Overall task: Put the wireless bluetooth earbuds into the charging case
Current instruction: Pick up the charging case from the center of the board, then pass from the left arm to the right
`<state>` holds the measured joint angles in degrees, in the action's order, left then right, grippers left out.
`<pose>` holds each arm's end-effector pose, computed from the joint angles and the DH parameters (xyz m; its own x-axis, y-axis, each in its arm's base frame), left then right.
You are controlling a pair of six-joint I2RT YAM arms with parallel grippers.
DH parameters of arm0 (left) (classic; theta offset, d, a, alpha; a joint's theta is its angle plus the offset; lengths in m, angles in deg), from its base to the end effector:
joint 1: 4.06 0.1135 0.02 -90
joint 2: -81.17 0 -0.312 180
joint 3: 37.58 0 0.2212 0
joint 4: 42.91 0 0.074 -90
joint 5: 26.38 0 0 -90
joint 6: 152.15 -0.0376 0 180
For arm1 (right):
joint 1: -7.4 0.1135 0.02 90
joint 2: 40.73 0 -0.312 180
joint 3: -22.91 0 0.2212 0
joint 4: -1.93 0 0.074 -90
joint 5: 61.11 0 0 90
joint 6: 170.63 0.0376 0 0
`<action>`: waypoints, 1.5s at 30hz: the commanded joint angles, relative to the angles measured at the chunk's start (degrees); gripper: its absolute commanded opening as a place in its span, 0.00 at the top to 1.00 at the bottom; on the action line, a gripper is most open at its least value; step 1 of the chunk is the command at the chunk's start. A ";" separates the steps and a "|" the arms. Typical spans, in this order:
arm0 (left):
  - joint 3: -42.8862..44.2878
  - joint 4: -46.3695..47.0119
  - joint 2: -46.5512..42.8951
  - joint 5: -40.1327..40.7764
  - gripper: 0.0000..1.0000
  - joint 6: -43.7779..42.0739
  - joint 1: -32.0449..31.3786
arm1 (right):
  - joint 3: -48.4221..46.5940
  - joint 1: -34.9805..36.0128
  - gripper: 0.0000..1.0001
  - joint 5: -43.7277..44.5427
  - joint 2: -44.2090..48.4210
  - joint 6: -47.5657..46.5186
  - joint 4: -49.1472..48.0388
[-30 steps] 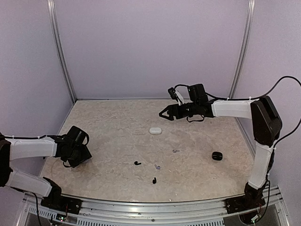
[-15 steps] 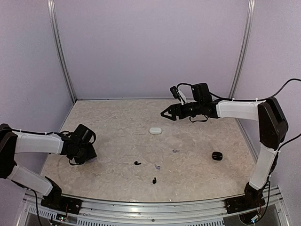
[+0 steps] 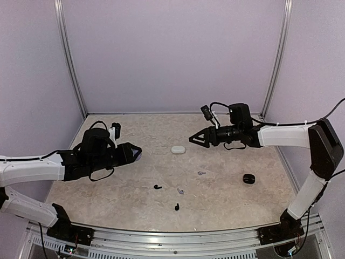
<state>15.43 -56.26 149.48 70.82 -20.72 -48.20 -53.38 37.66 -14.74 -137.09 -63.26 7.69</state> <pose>0.1581 -0.1469 0.2917 -0.6629 -0.2715 -0.6977 0.2312 0.8122 -0.5356 0.2922 0.2005 0.3036 -0.6282 -0.1163 -0.7693 -0.7477 0.3635 0.5556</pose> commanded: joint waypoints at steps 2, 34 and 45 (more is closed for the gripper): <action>3.33 13.84 -0.96 -0.02 0.59 -1.89 -1.84 | 4.12 4.09 0.27 1.27 5.92 2.80 -8.19; 13.14 25.34 12.67 3.61 0.61 5.21 -10.35 | -7.13 19.02 0.52 21.20 -1.70 1.94 -11.27; 12.75 24.50 12.13 4.11 0.45 4.97 -10.64 | -6.02 19.07 0.84 22.41 -0.65 -0.72 -11.08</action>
<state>27.06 -33.39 162.44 77.44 -15.59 -57.42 -59.15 56.61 5.43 -138.07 -61.73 -2.58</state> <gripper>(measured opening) 0.502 0.248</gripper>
